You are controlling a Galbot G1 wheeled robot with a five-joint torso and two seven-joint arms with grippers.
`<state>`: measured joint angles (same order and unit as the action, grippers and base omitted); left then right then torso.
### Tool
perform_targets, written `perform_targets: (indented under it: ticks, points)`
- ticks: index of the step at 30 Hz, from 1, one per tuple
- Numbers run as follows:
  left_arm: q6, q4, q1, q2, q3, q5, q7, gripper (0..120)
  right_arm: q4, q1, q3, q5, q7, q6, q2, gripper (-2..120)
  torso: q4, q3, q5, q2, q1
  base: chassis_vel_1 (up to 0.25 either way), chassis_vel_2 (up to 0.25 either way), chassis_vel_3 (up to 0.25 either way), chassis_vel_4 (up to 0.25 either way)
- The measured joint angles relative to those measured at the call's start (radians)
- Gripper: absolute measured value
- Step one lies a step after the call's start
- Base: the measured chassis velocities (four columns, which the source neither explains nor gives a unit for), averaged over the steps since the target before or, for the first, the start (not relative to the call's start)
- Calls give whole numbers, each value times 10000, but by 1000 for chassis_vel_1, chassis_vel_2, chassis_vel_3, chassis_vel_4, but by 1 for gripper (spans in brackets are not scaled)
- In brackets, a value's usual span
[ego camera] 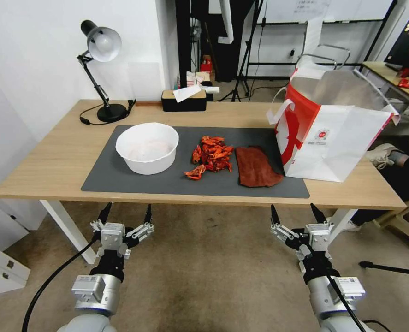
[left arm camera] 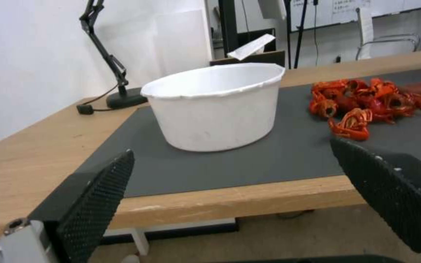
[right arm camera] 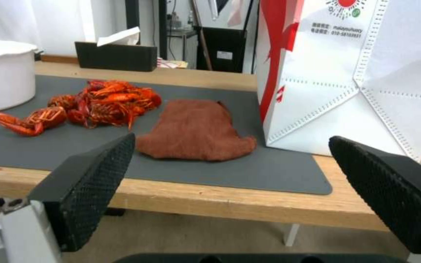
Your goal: Sweep shrimp from table into container with towel, then put container into takeout bag.
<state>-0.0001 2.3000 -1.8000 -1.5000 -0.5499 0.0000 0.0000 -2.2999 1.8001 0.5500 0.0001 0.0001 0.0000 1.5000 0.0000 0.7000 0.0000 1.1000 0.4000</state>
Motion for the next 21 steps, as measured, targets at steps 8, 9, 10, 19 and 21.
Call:
perform_targets:
  ticks: [8, 9, 10, 19, 21]
  points:
    - [0, 0, 0, 0, 0, 0, 0, 100, 0, 0, 0, 0, 0, 0, 0, 100, 0, 0, 0, 0, 0, 0, 0, 0, 0]
    - [0, 0, 0, 0, 0, 0, 0, 100, 0, 0, 0, 0, 0, 0, 0, 100, 0, 0, 0, 0, 0, 0, 0, 0, 0]
    - [0, 0, 0, 0, 0, 0, 0, 100, 0, 0, 0, 0, -1, 0, 0, 100, 0, 0, 0, 0, 0, 0, 0, 0, 0]
    - [0, 0, 0, 0, 0, 0, 0, 100, 0, 0, 0, 0, 0, 0, 0, 100, 0, 0, 0, 0, 0, 0, 0, 0, 0]
    - [0, 0, 0, 0, 0, 0, 0, 100, 0, -1, 0, 0, 0, 0, 0, 100, 0, 0, 0, 0, -1, 0, 0, 0, 0]
